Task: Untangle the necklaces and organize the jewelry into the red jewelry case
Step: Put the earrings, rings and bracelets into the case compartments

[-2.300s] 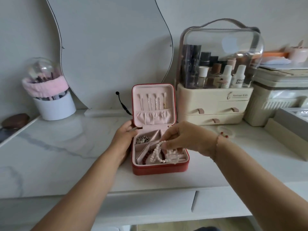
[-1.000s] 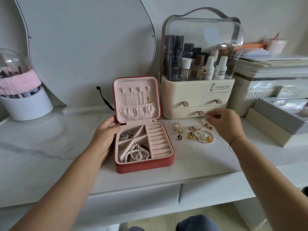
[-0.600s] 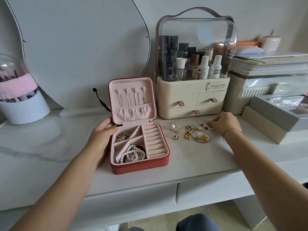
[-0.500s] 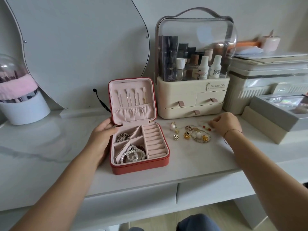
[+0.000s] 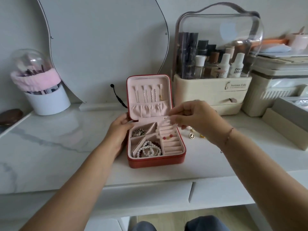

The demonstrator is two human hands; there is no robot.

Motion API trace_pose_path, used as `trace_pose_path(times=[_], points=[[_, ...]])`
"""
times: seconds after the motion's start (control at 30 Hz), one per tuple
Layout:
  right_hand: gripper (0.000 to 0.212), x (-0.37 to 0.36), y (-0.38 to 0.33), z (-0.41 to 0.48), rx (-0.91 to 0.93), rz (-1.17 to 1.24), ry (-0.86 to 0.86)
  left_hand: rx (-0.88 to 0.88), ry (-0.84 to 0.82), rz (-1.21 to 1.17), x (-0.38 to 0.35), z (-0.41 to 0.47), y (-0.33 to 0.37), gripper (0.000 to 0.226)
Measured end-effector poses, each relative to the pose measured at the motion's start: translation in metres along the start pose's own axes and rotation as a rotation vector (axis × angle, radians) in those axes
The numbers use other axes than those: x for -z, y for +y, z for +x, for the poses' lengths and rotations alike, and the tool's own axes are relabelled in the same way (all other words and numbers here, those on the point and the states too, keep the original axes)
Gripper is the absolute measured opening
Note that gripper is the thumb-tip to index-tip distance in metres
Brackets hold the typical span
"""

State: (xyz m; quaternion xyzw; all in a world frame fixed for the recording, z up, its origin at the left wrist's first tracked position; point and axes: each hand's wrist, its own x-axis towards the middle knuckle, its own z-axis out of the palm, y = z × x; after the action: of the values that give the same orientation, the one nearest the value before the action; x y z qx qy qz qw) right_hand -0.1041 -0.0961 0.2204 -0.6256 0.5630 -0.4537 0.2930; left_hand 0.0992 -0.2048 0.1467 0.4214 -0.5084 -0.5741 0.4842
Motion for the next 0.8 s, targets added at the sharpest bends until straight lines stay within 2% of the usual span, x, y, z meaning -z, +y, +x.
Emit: trace_pose_path(times=[0.13, 0.23, 0.3, 0.47, 0.6, 0.8], points=[[0.007, -0.039, 0.001, 0.003, -0.030, 0.016, -0.210, 0.019, -0.030, -0.029, -0.001, -0.003, 0.003, 0.045], [0.008, -0.052, 0.006, 0.006, -0.033, -0.017, -0.282, 0.019, -0.028, -0.058, -0.002, -0.003, 0.003, 0.047], [0.007, -0.052, 0.008, 0.008, -0.030, -0.049, -0.271, 0.021, -0.026, -0.065, 0.000, -0.001, 0.001, 0.048], [0.011, -0.051, 0.017, 0.016, 0.049, -0.371, -0.180, 0.027, -0.017, -0.054, 0.000, 0.001, 0.000, 0.043], [0.018, -0.055, 0.017, 0.013, 0.106, -0.498, -0.120, 0.029, -0.006, -0.053, 0.001, 0.002, -0.001, 0.044], [0.022, -0.064, 0.019, 0.001, 0.207, -0.553, -0.233, 0.009, 0.001, -0.029, 0.001, 0.000, -0.001, 0.046]])
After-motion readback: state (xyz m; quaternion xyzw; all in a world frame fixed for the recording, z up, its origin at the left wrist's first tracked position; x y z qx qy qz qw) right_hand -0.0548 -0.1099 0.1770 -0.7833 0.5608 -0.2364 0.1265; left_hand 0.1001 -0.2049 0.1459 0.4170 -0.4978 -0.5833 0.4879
